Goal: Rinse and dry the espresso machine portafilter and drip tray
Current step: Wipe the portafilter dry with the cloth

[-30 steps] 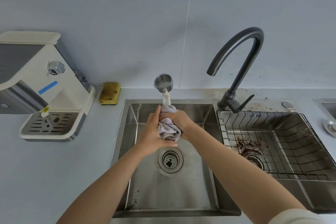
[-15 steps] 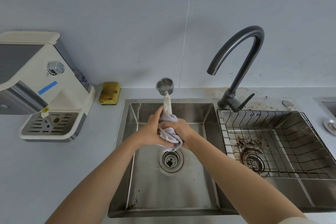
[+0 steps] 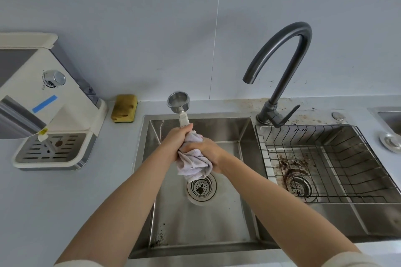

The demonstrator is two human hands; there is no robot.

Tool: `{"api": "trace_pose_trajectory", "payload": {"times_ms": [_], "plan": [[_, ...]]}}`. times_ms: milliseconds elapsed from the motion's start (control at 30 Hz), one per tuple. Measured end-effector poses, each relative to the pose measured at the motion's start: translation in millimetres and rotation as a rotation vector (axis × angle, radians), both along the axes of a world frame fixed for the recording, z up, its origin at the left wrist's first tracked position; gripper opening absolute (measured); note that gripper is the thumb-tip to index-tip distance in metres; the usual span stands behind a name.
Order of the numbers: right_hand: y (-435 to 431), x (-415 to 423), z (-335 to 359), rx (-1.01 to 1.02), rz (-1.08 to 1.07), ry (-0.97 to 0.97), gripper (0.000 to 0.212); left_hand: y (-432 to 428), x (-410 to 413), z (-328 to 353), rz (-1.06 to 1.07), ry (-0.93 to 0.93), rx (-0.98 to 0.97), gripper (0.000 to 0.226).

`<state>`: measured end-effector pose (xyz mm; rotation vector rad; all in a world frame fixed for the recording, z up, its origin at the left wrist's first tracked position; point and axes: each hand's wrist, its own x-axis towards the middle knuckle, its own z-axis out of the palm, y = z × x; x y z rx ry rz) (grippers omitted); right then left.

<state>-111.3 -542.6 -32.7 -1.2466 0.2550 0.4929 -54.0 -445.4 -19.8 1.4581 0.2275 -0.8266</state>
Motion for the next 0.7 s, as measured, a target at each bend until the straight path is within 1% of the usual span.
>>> {"api": "trace_pose_trajectory", "payload": {"times_ms": [100, 200, 367, 433, 467, 500, 567, 600, 633, 700], "plan": [[0.2, 1.1, -4.3, 0.026, -0.008, -0.035, 0.006, -7.1, -0.8, -2.4, 0.118, 0.005, -0.025, 0.027], [2.4, 2.9, -11.5, -0.059, -0.059, -0.042, 0.021, -10.1, -0.4, -4.2, 0.165, -0.033, 0.000, 0.026], [3.7, 2.3, -12.7, -0.096, -0.052, -0.040, 0.022, -7.6, 4.7, -7.1, 0.124, -0.093, 0.075, 0.028], [1.7, 1.3, -12.7, -0.100, -0.031, -0.053, 0.022, -5.6, 7.0, -7.2, 0.119, -0.072, 0.076, 0.028], [0.8, 1.1, -14.1, -0.119, -0.029, -0.049, 0.027, -4.9, 7.5, -6.8, 0.123, -0.054, 0.069, 0.029], [0.5, 0.3, -14.4, -0.143, -0.033, -0.037, 0.039, -4.2, 8.0, -6.8, 0.123, -0.040, 0.064, 0.029], [-0.4, -0.8, -16.7, -0.204, -0.046, -0.002, 0.071, -2.8, 8.1, -4.5, 0.112, -0.022, 0.063, 0.030], [-0.9, -1.8, -17.8, -0.234, -0.047, 0.006, 0.080, -2.4, 8.3, -3.7, 0.106, -0.021, 0.073, 0.031], [-1.0, -3.5, -18.0, -0.253, -0.047, 0.012, 0.080, -1.4, 8.7, -3.9, 0.101, -0.022, 0.087, 0.031], [-1.3, -6.6, -18.5, -0.239, -0.051, 0.023, 0.069, 0.6, 8.8, -4.0, 0.101, -0.007, 0.086, 0.034]]}}
